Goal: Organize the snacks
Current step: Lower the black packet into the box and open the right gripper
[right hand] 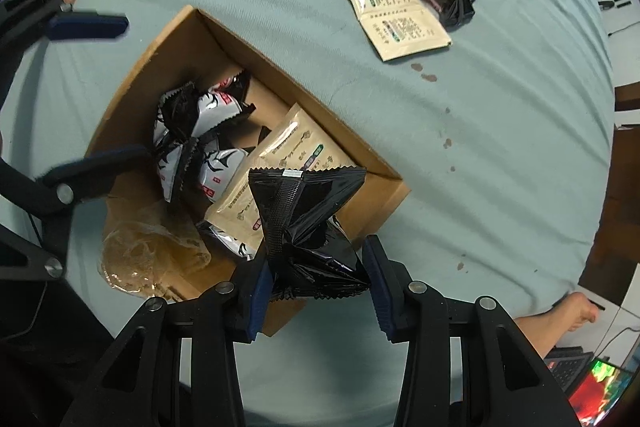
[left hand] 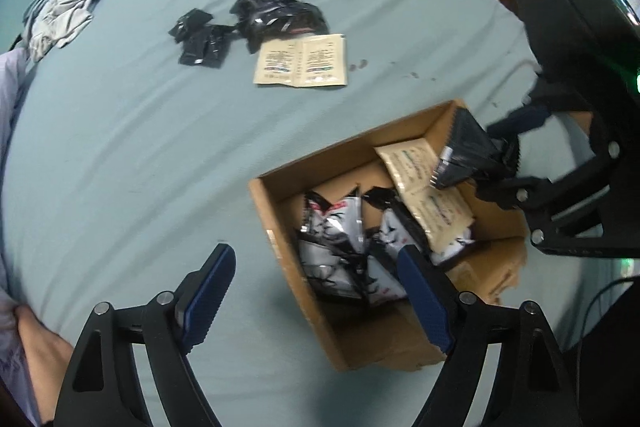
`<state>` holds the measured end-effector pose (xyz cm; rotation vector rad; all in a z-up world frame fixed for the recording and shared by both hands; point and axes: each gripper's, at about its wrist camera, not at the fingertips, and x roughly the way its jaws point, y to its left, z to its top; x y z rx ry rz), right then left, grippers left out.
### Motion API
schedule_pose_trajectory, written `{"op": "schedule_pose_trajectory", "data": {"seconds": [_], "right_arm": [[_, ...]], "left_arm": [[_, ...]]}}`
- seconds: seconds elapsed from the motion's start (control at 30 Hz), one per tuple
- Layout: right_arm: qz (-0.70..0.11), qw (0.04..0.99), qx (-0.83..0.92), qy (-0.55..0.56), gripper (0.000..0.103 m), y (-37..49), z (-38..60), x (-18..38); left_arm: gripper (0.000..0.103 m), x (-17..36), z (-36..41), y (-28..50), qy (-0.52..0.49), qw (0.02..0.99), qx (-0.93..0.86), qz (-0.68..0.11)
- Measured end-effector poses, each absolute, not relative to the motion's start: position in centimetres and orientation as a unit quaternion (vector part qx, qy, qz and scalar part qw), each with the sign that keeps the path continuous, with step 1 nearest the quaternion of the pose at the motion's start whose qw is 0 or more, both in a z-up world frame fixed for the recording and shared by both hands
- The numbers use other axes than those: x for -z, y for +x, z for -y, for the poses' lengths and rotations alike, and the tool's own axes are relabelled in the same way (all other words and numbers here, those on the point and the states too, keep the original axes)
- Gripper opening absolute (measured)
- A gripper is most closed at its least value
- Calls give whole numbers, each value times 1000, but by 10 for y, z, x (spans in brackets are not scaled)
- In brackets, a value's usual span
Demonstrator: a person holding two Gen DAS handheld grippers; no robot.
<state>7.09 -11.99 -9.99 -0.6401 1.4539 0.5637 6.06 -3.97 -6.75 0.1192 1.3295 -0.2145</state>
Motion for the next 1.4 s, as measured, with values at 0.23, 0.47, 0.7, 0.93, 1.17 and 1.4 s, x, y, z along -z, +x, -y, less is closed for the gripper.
{"op": "schedule_pose_trajectory", "data": {"seconds": [0.23,0.47,0.7,0.93,1.17,1.4], "right_arm": [[-639,673,-247,-279,44,73,120,100],[-647,661,-275,-263,44,68,115,100],[-684,644,-270,-209,45,81,124,98],[-656,689,-257,-170,45,99,142,69],[-663,719,-172,-118,46,122,175,68],[-666,727,-140,-90,46,133,191,68]], "left_arm": [[84,74,7,69,8,779,48,-625],[84,75,-2,72,-9,779,36,-626],[84,75,5,70,6,777,43,-628],[84,71,2,73,11,786,25,-618],[84,59,3,83,1,795,14,-607],[85,54,2,98,-9,796,11,-605]]}}
